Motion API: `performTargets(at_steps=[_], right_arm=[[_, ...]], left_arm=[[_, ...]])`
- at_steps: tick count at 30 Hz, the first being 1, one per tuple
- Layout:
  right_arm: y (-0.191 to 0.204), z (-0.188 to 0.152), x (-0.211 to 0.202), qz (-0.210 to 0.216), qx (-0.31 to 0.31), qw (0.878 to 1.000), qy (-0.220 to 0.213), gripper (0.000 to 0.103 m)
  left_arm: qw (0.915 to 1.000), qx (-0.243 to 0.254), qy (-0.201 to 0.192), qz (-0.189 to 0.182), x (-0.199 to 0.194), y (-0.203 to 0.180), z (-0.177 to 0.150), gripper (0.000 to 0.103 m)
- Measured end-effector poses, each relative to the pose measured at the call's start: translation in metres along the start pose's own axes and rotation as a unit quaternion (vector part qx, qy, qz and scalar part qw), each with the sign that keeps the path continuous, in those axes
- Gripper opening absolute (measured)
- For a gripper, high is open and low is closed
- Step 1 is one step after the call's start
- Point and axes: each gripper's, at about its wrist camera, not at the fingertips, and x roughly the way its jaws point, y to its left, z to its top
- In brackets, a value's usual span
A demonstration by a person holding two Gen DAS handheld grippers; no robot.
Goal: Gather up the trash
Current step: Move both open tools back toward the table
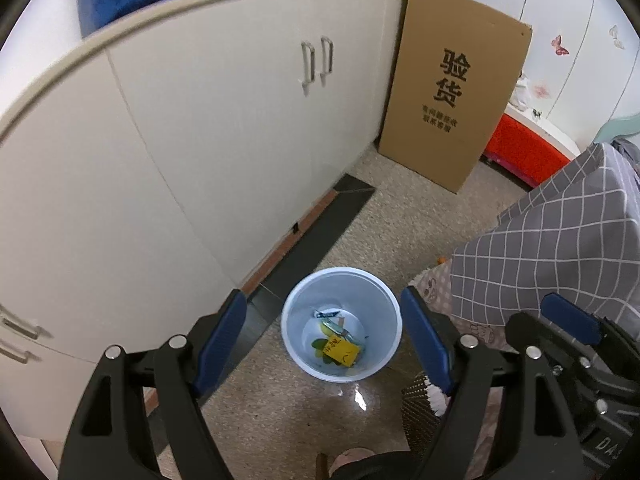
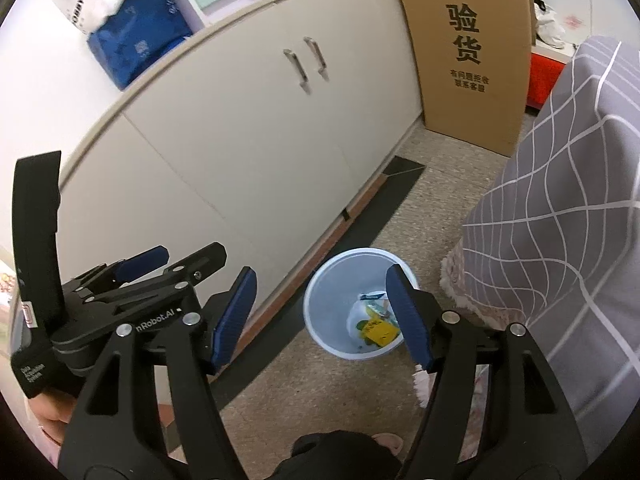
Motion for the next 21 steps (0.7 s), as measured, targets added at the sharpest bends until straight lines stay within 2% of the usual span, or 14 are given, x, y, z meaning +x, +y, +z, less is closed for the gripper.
performTargets(at_steps=[3, 6, 10, 12, 15, 21], right_arm=[[0.007, 0.001, -0.017, 0.014, -0.003, 1.0, -0.011, 0.068], [0.015, 0.004, -0.039, 0.037, -0.005, 0.999, -0.024, 0.068], [0.023, 0.007, -0.079, 0.053, -0.015, 0.997, -0.059, 0.07], [0.023, 0.009, -0.101, 0.059, -0.012, 0.995, -0.081, 0.07], [0.015, 0.01, -0.134, 0.048, -0.011, 0.992, -0.116, 0.071], [-0.035, 0.001, -0.193, -0.008, 0.02, 0.985, -0.168, 0.072]], left_arm=[[0.9996, -0.001, -0.024, 0.013, -0.023, 0.001, 0.0, 0.078], [0.9971, 0.007, -0.064, 0.041, -0.054, -0.002, 0.002, 0.08], [0.9904, 0.007, -0.123, 0.063, -0.103, -0.014, 0.007, 0.083], [0.9875, 0.001, -0.148, 0.054, -0.126, -0.021, 0.008, 0.085], [0.9853, 0.006, -0.17, 0.019, -0.154, -0.046, 0.01, 0.086], [0.9826, 0.061, -0.173, -0.026, -0.169, -0.117, 0.006, 0.086]])
